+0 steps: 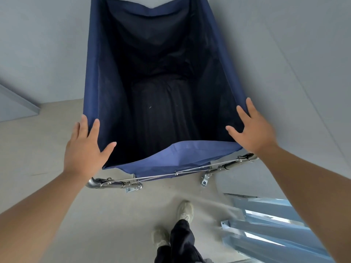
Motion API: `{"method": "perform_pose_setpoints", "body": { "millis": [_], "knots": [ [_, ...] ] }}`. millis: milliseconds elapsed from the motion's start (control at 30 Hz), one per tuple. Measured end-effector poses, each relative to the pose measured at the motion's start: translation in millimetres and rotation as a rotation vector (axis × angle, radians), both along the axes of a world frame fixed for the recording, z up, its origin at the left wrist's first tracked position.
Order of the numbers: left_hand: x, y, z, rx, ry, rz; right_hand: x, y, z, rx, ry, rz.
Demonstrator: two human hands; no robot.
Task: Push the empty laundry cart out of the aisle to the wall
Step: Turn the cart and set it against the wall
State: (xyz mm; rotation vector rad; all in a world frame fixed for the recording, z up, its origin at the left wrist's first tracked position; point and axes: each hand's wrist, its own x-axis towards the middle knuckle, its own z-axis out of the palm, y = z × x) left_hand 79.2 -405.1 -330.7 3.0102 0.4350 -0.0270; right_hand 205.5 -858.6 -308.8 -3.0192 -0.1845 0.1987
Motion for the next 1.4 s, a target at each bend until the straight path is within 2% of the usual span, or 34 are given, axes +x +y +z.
{"method": "perform_pose_setpoints", "body": {
  "millis": [1400],
  "knots": [
    [-0.3,2.4,2.4,0.090,0.040,-0.062,-4.2,0.4,-2.2,0.028,0.016,-0.013]
  ]
}}
